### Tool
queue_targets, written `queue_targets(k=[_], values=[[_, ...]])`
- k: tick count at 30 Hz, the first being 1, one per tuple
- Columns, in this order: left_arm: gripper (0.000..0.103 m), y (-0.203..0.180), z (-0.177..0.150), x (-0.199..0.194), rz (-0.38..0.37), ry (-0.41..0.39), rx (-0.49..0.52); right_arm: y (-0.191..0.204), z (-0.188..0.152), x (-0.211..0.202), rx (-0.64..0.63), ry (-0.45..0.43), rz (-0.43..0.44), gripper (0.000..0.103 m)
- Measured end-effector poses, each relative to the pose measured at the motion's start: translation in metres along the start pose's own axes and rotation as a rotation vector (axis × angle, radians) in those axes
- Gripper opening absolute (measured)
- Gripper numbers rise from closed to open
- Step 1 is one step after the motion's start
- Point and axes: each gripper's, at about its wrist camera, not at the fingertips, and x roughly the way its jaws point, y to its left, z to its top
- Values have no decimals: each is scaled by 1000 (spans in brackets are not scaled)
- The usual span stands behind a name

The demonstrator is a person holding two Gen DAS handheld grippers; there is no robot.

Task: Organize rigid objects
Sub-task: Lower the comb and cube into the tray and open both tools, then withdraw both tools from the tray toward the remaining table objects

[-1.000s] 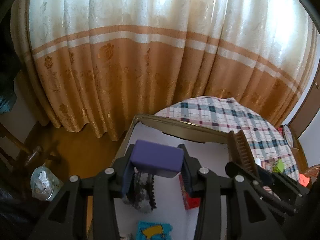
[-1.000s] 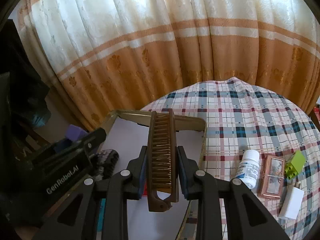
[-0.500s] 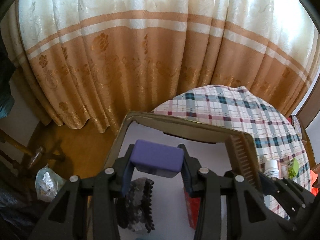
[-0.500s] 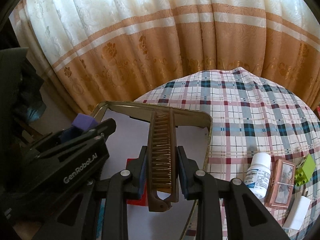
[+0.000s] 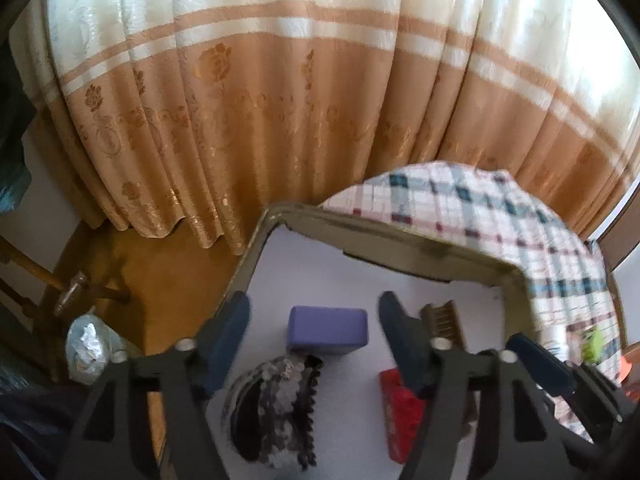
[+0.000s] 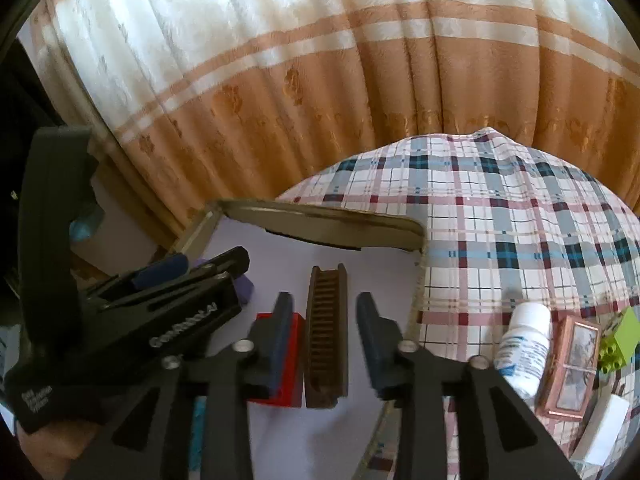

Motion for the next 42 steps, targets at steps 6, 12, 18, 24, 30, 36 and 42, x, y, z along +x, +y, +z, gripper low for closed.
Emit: queue_targets(k=[6,12,18,24,30,36,42], values=[[102,0,-9,-38,-27,-92,-51,-10,-13,-48,38,-162,23,71],[102,-16,-32,-70,-33,-166,4,-18,-38,-89,53,-295,-44,74],[102,-40,-63,-90,-1,-205,93,-41,-70,-115,91,-334,-143,75],[102,-66,-95,-98,-38,-202,124,-67,-101,-138,122,-378,-253,75],[102,-91,-123,-106,-56,-213,137,-87,-123,-162,125,-440,-356,75],[102,-117,-142,-105,-56,-213,179,-105,-137,-176,150,-481,-416,75],[102,-137,-155,-105,-52,-235,223,-118,-146,-181,154,-473,-430,75]])
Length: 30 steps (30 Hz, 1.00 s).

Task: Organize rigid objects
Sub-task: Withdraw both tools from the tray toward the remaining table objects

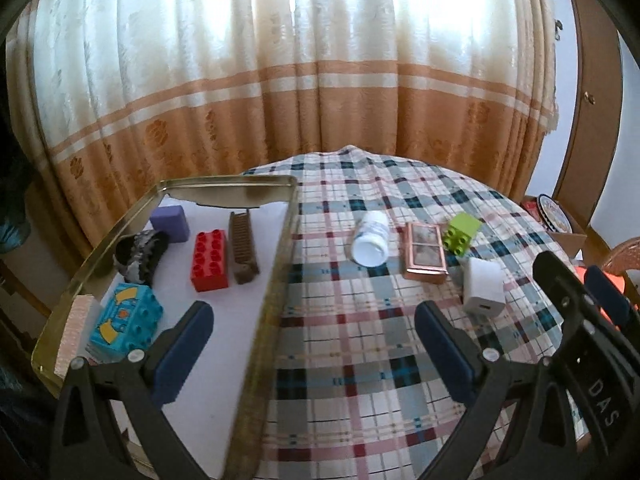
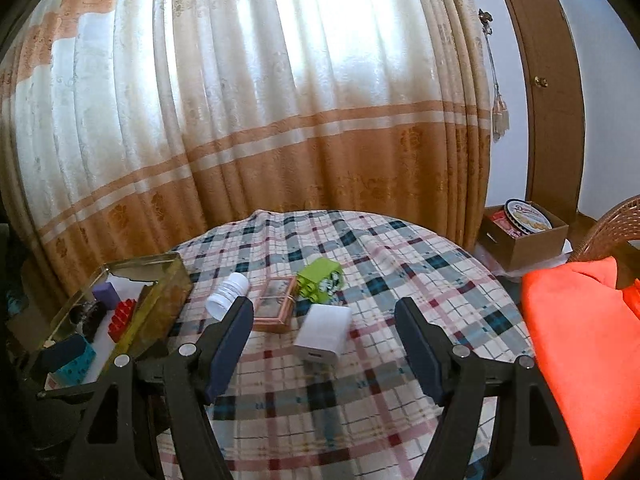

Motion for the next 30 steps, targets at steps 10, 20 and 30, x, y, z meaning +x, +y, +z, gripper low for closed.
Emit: queue_targets(k=[10,20,30], values=[[102,-20,-14,1,-17,3,35,-17,2,-3,-9,-15,-45,75],[102,-26,-23,-7,-36,-6,20,-39,2,-10,67,-37,-75,75],[102,-48,-38,-11,-91,51,93,-74,-4,4,197,86,-92,75]])
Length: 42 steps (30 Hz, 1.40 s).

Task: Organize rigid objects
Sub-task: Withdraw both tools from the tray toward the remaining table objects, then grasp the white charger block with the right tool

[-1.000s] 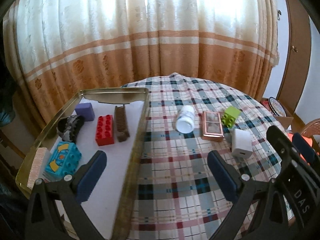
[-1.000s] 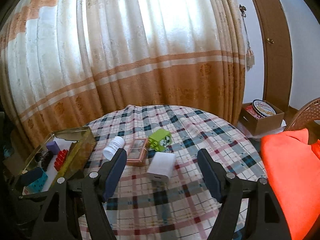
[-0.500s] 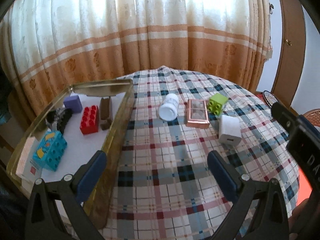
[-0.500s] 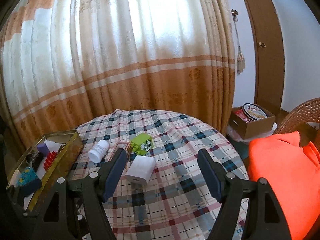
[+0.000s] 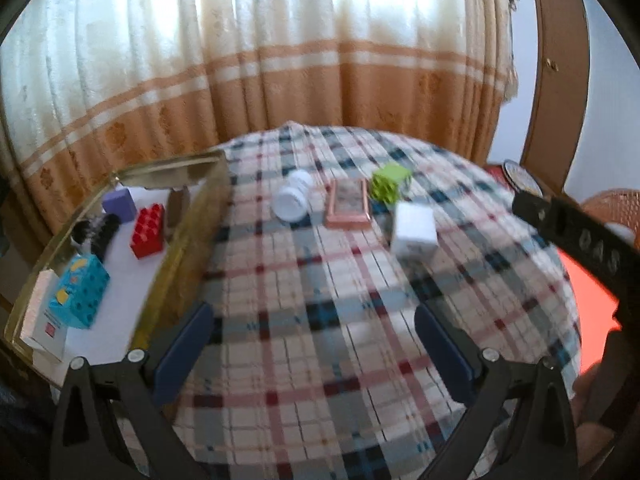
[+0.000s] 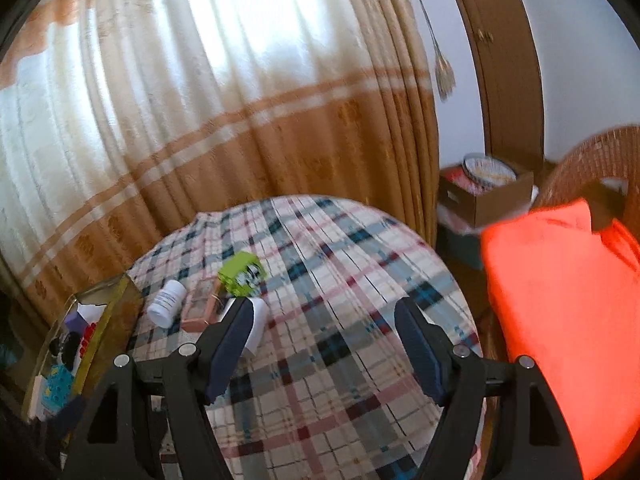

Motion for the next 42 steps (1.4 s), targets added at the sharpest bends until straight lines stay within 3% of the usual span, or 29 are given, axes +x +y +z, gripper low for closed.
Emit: queue_targets(k=[3,6,10,16,21,31,33,36,38,42], values=[[102,-3,-8,8,-20,60,-3,-3,0,5,-17,35,-6,75],[102,-3,-8,3,-30,34,-6,0,1,11,-46,65,8,75],[102,2,-8,1,-56,66,-30,13,10,27,-72,150,89,75],[102,27,3,-15,60,34,-64,40,11,68,-102,317,168,75],[102,44,18,-23,138,-7,-63,60,8,89,-130,356,152,75],[102,65,33,-21,166,-19,-92,86,1,112,-260,389,82,74],[102,65,35,-20,163,-20,-93,88,-1,112,-310,379,68,64],[102,64,37,-17,159,-15,-91,84,1,111,-338,382,85,59],[102,62,38,-14,140,-3,-88,80,2,110,-349,385,91,45],[102,56,42,-9,122,-1,-65,65,6,108,-309,382,110,43]])
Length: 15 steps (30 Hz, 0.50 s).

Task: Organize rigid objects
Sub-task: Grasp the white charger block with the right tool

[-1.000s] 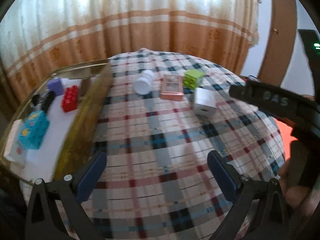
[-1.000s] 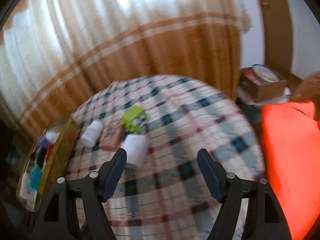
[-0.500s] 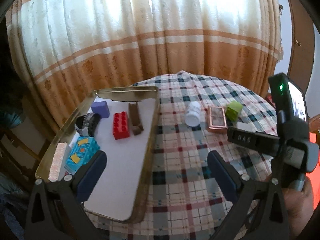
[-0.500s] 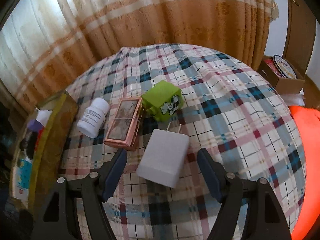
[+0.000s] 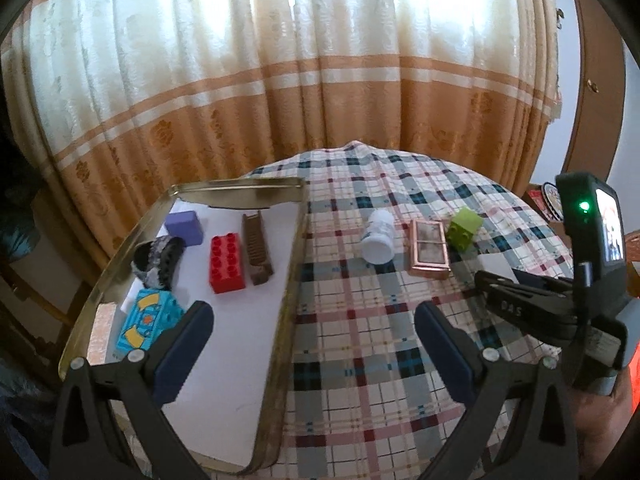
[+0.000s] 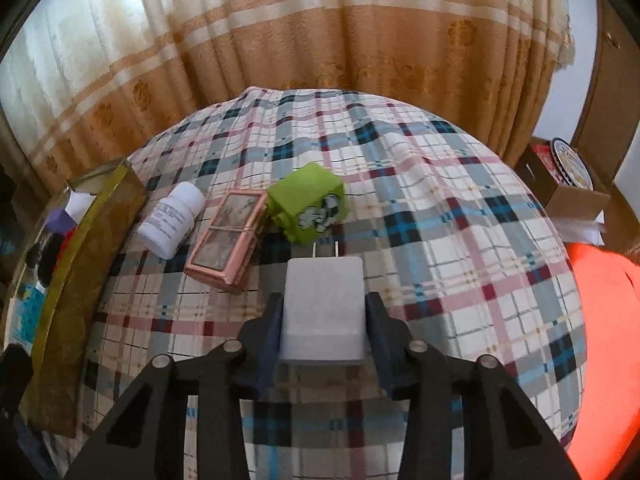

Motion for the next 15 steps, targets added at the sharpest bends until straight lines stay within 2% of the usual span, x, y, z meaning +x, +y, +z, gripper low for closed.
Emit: queue_targets(k=[7,12,15], values=[[102,-16,12,14,-43,18,31,-25,-10,-12,113,-45,18,43],[102,-39,37,35,-55,9,81,-40,-15,-16,192,-72,36,43],[94,-50,53,59,-39,44,99,-42,-15,-16,202,-75,44,43]])
